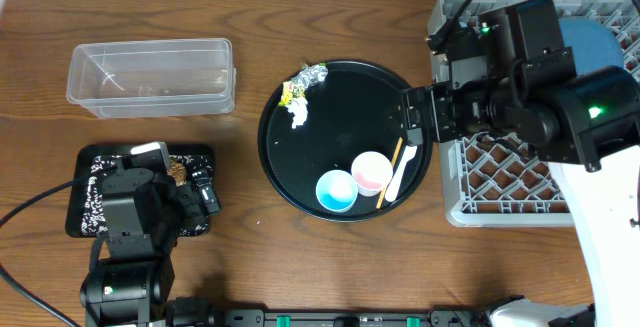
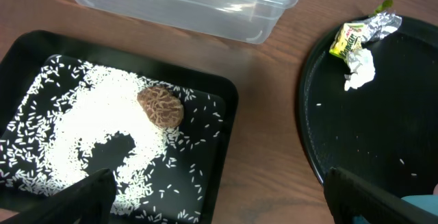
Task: Sort waste into correct bins and load items into the dishwasher rack
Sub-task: 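Raise the right gripper out of the rack above the green bowl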
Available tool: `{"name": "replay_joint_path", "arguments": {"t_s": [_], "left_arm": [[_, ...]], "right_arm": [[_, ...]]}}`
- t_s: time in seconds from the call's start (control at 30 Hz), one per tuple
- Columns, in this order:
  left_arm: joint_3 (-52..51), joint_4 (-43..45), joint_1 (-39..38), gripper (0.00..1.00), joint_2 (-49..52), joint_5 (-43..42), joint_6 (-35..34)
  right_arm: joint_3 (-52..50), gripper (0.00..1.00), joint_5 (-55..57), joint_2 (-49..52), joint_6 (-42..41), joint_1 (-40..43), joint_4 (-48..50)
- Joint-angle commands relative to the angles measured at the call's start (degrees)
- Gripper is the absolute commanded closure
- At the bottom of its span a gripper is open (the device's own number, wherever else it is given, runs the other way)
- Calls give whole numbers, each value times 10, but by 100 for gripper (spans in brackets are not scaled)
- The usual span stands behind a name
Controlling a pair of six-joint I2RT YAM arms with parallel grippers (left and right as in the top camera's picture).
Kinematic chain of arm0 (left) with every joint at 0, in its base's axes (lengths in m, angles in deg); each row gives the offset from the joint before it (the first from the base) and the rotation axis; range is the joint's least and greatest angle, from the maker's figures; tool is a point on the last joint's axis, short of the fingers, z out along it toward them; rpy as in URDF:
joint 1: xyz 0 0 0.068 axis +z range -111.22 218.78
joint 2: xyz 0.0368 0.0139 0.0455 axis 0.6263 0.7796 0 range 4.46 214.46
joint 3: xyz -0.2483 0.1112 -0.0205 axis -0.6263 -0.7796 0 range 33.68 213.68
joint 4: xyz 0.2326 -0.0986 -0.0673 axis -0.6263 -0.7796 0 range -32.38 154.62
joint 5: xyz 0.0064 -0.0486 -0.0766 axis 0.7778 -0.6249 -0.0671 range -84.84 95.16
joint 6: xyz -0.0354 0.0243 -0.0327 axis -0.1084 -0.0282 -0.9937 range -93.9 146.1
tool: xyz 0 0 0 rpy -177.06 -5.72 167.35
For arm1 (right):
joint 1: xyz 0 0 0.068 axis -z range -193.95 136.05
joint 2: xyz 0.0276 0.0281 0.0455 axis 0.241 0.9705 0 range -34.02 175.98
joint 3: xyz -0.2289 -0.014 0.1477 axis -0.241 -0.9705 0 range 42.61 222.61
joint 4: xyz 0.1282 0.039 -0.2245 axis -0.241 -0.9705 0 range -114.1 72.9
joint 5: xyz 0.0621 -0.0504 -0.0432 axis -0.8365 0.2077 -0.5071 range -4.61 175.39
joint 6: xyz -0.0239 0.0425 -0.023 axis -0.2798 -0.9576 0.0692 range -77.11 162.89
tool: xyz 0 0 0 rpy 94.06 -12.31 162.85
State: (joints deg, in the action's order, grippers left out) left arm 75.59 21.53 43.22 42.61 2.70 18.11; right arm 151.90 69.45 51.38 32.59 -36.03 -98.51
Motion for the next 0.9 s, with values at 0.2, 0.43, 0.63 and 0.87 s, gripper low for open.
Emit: {"name": "replay_joint_path", "arguments": {"t_s": [0.2,0.43,0.63,0.87], "left_arm": [[5,0,3,2,0,1,-9],[5,0,3,2,0,1,-9],[5,0,3,2,0,1,-9],[5,0,3,2,0,1,-9]], "right_arm": [[4,1,163,54,-67,-21,-35],[4,1,251,84,-116,55,-33],[4,1,234,84,-115,169,-46],[4,1,210,84,-115,229,-63]]}}
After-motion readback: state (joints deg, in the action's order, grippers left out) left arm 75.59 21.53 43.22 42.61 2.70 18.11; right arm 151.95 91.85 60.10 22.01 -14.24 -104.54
